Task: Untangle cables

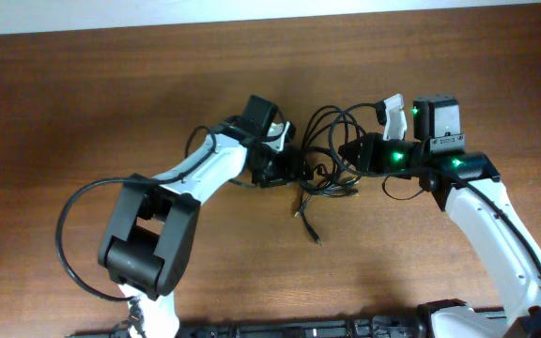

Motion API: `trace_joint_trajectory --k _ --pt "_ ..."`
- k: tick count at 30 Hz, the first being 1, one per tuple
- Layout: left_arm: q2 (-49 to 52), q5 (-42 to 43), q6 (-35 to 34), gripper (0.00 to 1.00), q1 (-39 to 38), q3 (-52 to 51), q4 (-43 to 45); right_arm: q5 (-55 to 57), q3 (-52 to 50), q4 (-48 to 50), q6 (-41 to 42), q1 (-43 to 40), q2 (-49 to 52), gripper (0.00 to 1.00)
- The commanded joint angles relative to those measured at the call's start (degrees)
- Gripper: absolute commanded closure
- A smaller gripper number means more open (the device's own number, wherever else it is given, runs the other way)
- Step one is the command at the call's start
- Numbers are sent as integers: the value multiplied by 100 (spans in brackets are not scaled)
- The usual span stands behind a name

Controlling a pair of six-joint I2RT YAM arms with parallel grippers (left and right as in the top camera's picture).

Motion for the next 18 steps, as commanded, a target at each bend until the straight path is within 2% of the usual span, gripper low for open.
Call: trace_joint_trajectory --k 1,3,5,8,10,13,15,18 --pt "85 -466 -50 48 -197 -35 26 -136 98 24 26 20 -13 96" --pt "85 -485 -50 80 -195 -35 17 -136 98 24 24 22 -13 96" --pt "83 -483 -50 99 -127 -33 -22 -136 98 22 24 20 -13 96" --pt "76 -485 -39 100 90 -33 -203 -24 98 -101 22 20 -13 96" --pt "76 -490 352 100 341 -31 -476 577 96 -463 22 20 -13 96" --pt "59 -734 883 100 1001 -26 -1075 2892 98 -1320 24 2 -13 96" --pt "-39 -968 1270 100 1443 -26 -1432 3945 98 -1499 22 -131 -15 96" --pt "-579 -1152 1676 100 2037 -26 -1657 4568 393 -1547 20 -706 -96 96"
